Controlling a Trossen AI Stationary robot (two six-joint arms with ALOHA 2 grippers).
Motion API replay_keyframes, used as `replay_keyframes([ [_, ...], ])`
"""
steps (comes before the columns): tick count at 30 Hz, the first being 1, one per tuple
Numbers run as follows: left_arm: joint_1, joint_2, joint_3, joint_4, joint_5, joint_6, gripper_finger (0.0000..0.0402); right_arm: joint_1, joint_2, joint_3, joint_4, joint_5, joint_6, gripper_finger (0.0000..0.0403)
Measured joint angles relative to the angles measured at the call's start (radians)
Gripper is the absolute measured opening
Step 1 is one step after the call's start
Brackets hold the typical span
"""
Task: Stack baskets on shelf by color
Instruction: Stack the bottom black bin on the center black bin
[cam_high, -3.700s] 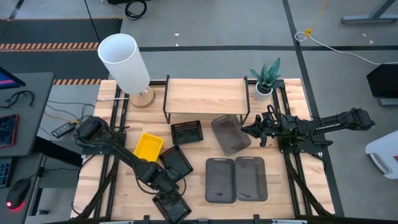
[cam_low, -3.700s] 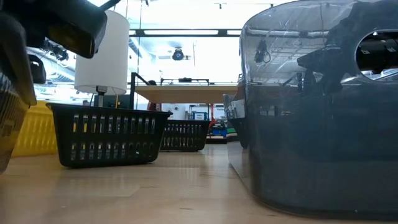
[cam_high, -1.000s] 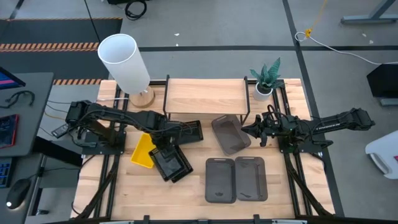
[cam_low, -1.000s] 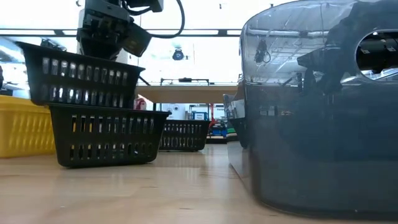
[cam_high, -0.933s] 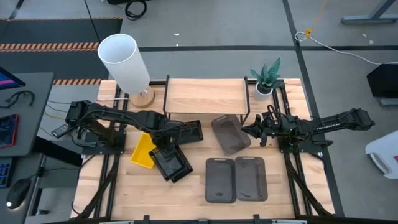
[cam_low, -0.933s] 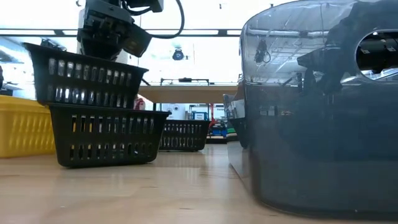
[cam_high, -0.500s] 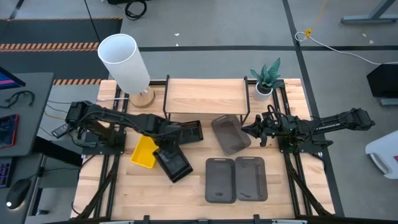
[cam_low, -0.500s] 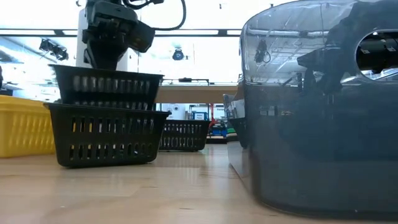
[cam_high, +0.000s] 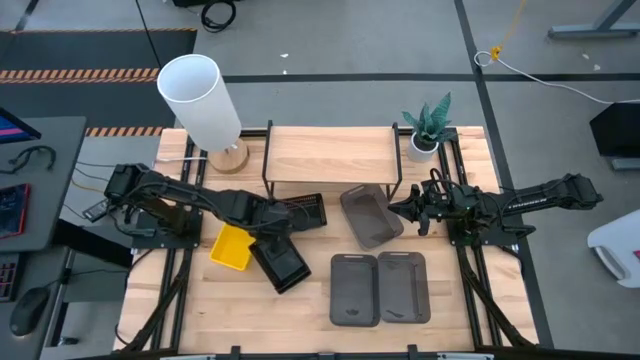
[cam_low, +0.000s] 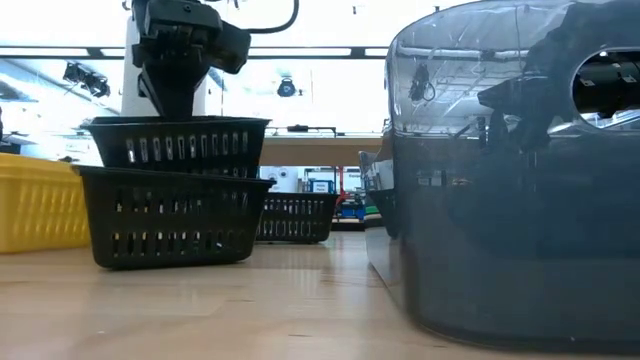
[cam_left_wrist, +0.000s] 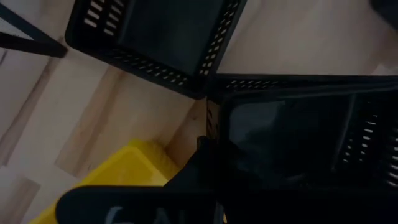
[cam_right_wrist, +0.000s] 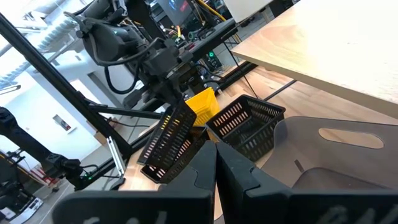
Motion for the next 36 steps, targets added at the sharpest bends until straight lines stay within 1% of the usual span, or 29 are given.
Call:
replay_keyframes([
  [13, -0.011, 0.052, -0.001, 0.031, 0.005, -0.041, 0.0007, 0.0, 0.0, 0.0, 0.002, 0.0, 0.0, 0.0014],
  [17, -0.011, 0.076, 0.0, 0.064, 0.06, -0.053, 0.0007, 0.0, 0.001, 0.0, 0.015, 0.0, 0.0, 0.0014],
  [20, -0.011, 0.088, 0.0, 0.075, 0.087, -0.079, 0.0015, 0.0, 0.002, 0.0, 0.02, 0.0, 0.0, 0.0014],
  [26, -0.016, 0.101, 0.0, 0.11, 0.124, -0.144, 0.0059, 0.0, 0.006, 0.0, 0.032, 0.0, 0.0, 0.0014],
  [31, -0.008, 0.1, 0.002, 0.11, 0.217, -0.16, 0.0116, 0.0, 0.006, 0.0, 0.039, 0.0, 0.0, 0.0014],
  [33, 0.001, 0.098, 0.019, 0.111, 0.215, -0.14, 0.0138, 0.0, 0.007, 0.0, 0.039, -0.001, 0.0, 0.0014],
  [36, 0.013, 0.097, 0.046, 0.113, 0.157, -0.104, 0.0162, 0.0, 0.006, 0.0, 0.039, -0.001, 0.0, 0.0014],
])
